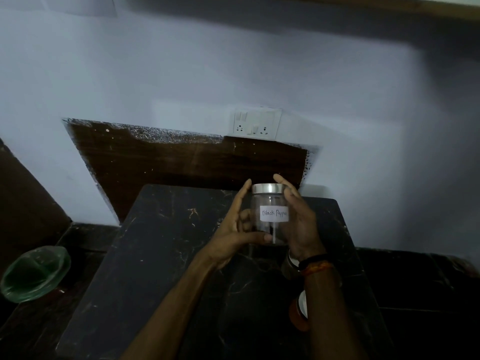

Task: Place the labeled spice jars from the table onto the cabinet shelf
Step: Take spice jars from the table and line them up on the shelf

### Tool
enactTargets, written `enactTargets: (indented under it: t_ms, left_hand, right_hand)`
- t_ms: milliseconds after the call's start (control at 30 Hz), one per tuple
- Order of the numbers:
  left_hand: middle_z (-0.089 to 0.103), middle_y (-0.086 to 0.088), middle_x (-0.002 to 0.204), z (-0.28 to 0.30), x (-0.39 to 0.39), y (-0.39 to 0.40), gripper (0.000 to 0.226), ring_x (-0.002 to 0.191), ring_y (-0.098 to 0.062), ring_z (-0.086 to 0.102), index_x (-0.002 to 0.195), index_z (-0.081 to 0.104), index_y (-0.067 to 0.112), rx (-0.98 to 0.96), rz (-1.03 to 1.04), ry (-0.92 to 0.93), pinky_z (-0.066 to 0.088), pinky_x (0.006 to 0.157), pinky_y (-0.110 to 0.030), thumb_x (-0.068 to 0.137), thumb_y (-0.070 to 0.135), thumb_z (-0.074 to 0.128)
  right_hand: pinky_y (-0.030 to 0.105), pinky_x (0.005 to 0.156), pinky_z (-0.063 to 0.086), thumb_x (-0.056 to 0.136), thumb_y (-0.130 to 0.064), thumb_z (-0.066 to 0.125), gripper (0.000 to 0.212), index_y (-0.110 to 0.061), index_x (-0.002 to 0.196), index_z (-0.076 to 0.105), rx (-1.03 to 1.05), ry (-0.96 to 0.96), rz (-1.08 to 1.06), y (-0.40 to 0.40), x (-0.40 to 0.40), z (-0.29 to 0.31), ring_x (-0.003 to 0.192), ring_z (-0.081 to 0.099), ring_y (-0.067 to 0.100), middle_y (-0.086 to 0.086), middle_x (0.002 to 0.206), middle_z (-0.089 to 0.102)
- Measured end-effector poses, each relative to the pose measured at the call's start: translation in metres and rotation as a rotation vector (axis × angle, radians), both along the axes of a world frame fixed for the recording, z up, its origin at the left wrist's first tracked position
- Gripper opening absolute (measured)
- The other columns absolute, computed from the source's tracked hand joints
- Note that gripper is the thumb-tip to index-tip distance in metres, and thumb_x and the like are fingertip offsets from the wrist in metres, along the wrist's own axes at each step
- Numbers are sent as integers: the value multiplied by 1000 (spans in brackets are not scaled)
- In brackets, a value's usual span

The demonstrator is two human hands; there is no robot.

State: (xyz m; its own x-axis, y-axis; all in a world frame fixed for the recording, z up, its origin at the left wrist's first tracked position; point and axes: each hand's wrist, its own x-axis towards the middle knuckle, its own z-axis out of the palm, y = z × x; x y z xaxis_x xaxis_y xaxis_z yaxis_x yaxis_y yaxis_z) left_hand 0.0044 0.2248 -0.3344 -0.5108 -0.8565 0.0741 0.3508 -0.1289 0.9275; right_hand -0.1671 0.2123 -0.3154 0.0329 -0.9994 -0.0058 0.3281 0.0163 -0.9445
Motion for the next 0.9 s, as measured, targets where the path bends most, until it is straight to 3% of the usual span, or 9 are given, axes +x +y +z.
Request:
enactTargets:
  t_ms: [200,333,467,567,700,900]
  left_hand:
    - [54,-10,144,38,3,-27,123,127,-38,59,154,16,51,-119,-37,-97,53,97,-56,67,-4,83]
    - [59,-5,140,74,9,-52,122,125,-33,61,154,17,51,-205,-21,-135,53,98,-55,69,-7,82]
    - [59,-10,142,116,12,-76,118,128,-35,58,154,20,52,-273,-37,-103,52,101,-54,74,-15,76]
    - [50,-12,146,156,11,-93,117,127,-33,59,150,26,56,-333,-2,-122,52,101,-54,71,-10,80]
    - [53,-19,140,215,12,-115,118,118,-42,63,148,30,59,-408,-19,-116,51,99,-60,67,-9,83]
    - [52,-25,138,285,8,-139,120,101,-30,69,150,24,58,-532,-25,-169,57,86,-45,65,-3,84]
  right_hand:
    - [41,87,57,93,-37,55,51,-24,142,52,-82,-59,-6,-17,1,31,116,65,30,10,131,64]
    - [44,97,54,93,-34,58,52,-16,142,52,-193,-7,-4,-36,-3,72,124,60,31,12,137,60]
    - [37,92,56,93,-35,59,53,-13,141,53,-308,86,-13,-55,-4,122,121,63,27,9,134,63]
    - [43,99,55,91,-37,58,56,-12,141,53,-376,122,-29,-69,-5,160,124,60,27,9,137,60]
    - [47,106,48,94,-32,60,45,-10,134,60,-469,98,-24,-87,-10,216,120,61,27,11,131,65]
    - [50,107,45,97,-30,59,40,-11,131,63,-569,110,8,-107,-13,281,116,64,25,8,124,69]
